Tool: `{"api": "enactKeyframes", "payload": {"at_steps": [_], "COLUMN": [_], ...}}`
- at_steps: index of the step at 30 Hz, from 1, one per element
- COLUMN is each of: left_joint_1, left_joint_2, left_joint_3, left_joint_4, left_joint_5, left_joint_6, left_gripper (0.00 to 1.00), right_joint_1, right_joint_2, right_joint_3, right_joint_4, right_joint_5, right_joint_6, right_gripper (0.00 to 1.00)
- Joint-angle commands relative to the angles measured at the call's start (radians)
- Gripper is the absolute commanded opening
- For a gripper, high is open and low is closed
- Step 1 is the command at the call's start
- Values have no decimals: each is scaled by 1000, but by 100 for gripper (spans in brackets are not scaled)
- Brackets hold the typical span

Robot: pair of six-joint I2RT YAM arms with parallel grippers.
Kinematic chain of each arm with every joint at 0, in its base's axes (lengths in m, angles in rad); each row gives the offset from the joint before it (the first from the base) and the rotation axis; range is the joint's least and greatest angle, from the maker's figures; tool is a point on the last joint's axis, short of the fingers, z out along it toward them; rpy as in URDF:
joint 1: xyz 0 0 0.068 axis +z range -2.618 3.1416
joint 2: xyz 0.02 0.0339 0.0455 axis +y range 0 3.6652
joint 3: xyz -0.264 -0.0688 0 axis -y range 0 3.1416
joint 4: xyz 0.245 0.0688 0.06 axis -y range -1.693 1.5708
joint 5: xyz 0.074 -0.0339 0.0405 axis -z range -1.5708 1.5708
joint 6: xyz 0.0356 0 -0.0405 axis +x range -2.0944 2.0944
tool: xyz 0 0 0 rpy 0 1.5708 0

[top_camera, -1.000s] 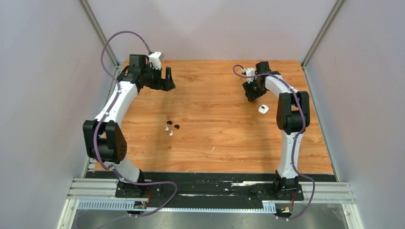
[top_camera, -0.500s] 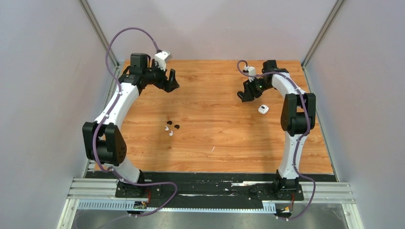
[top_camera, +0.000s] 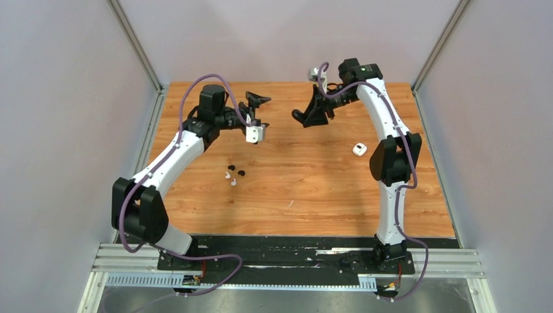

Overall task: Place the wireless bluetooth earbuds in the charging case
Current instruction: Pick up the charging case at the center of the board.

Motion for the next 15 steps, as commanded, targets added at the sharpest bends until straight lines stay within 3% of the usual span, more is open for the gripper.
{"api": "enactKeyframes", "payload": {"at_steps": [1,4,10,15], "left_joint_1": [-2,-11,-36,-54], "left_joint_2": [51,75,121,188], "left_joint_3": [74,95,159,272], "left_joint_4": [41,-25,-199,-410], "left_joint_5": [153,207,285,294], "left_joint_6": [244,373,496,632], "left_gripper": [85,76,67,65], "right_joint_1": [58,84,104,112], "right_joint_2": [-26,-35,-53,-55], "right_joint_3": [2,-6,-24,-1], "right_joint_4": [-74,-74,-69,-32], "right_joint_5": [42,69,98,89], "right_joint_6": [-229,-242,-251,-209], "right_gripper": [2,2,2,2]}}
